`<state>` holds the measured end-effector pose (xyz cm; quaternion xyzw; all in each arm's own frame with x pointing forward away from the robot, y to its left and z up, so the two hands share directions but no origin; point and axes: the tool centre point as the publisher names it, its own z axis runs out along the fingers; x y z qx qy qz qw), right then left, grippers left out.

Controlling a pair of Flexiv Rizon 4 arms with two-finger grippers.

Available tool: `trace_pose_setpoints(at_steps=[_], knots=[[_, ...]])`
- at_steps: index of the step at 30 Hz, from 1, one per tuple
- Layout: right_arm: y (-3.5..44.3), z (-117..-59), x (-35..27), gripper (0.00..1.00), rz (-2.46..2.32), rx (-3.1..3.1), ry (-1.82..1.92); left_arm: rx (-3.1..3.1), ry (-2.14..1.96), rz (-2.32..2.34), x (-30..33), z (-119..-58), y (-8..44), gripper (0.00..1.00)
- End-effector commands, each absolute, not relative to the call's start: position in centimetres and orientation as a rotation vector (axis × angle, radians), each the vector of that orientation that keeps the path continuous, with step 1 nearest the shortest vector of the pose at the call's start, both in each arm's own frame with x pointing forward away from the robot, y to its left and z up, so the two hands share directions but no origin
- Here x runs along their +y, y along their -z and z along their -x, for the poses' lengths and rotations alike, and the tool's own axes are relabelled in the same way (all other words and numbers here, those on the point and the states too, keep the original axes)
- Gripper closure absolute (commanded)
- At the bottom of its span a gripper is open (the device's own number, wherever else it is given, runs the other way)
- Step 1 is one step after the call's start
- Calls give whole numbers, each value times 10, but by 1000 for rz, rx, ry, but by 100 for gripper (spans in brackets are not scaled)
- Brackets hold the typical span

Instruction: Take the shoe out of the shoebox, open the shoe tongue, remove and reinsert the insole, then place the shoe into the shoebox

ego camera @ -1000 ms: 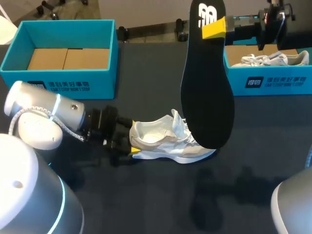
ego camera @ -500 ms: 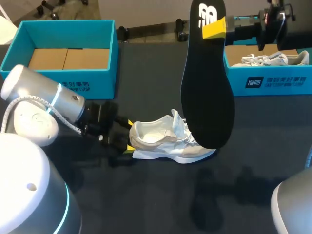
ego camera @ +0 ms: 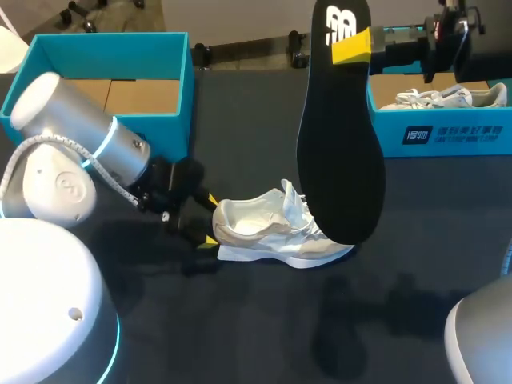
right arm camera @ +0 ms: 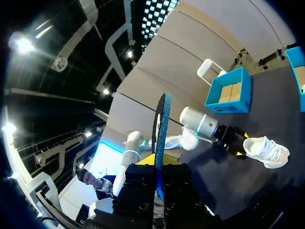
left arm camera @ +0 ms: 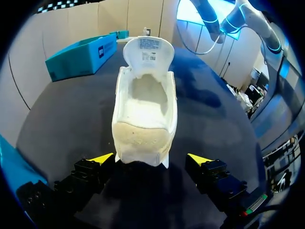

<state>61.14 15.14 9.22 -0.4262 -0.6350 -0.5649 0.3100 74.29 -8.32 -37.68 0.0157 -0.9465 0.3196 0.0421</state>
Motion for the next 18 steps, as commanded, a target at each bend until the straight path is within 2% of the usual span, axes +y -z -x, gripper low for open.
trace_pose_setpoints(at_steps=[1, 14, 18], knots=[[-94, -615, 155, 100, 1125, -1680, 1486, -2956, -777, -46, -82, -741, 367, 0], [-94, -615, 155, 100, 1125, -1680, 1486, -2961, -779, -46, -82, -741, 366, 0], [-94, -615, 155, 100, 1125, -1680, 1486, -2991, -593, -16, -91, -742, 359, 0]])
